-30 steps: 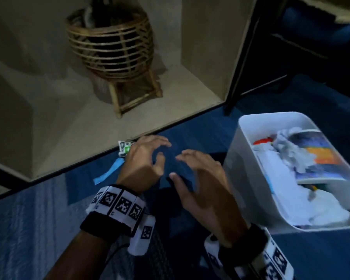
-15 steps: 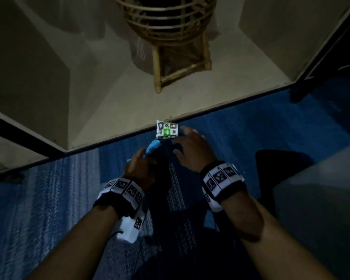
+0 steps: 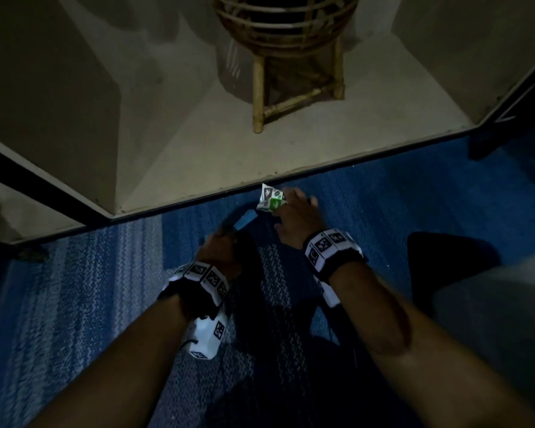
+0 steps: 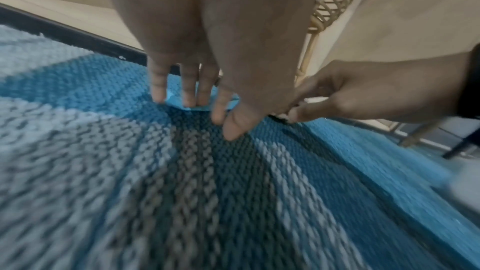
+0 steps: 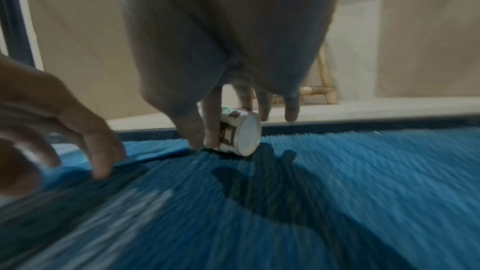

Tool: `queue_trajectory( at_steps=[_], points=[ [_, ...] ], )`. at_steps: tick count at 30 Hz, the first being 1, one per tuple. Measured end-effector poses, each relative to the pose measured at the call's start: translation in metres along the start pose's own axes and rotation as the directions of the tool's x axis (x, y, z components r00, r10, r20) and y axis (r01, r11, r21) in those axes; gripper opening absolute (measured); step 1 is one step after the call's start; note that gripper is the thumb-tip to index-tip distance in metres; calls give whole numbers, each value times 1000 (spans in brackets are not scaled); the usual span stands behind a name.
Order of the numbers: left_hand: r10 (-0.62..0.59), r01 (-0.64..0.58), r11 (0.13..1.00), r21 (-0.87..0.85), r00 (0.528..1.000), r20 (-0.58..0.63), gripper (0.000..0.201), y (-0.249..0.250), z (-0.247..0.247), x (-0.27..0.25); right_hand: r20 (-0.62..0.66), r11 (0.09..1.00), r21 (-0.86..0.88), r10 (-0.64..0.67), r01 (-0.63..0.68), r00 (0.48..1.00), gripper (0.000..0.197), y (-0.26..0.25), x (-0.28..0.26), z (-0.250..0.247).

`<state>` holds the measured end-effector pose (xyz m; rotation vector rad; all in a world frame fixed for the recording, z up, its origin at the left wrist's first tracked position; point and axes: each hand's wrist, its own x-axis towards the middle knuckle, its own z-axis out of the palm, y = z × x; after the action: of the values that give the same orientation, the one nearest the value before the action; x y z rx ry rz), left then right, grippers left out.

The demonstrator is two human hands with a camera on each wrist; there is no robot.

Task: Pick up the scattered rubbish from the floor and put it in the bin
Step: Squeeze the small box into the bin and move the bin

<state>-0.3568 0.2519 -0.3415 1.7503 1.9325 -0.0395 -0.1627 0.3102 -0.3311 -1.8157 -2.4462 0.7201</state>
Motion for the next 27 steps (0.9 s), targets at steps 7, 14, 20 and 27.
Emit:
queue_trajectory(
  at_steps=[7,14,20,27],
  points=[
    [37,-42,990,-133,999,-36,53,21,9,-30,-109,980,162,137,-118,985,35,-10,-95,-16],
    [359,-374,922,-103,923,-141,33,70,3,-90,-374,970,208,198,-126,906,32,-5,-196,-70],
    [479,-570,814,-115,770,-422,18,143,-49,-135,-531,958,265,239,-109,813,39,-14,-277,-117],
    [570,-787,605,-117,531,-627,16,238,-92,-195,-732,956,288,262,-63,629,41,-24,-363,-159]
  ],
)
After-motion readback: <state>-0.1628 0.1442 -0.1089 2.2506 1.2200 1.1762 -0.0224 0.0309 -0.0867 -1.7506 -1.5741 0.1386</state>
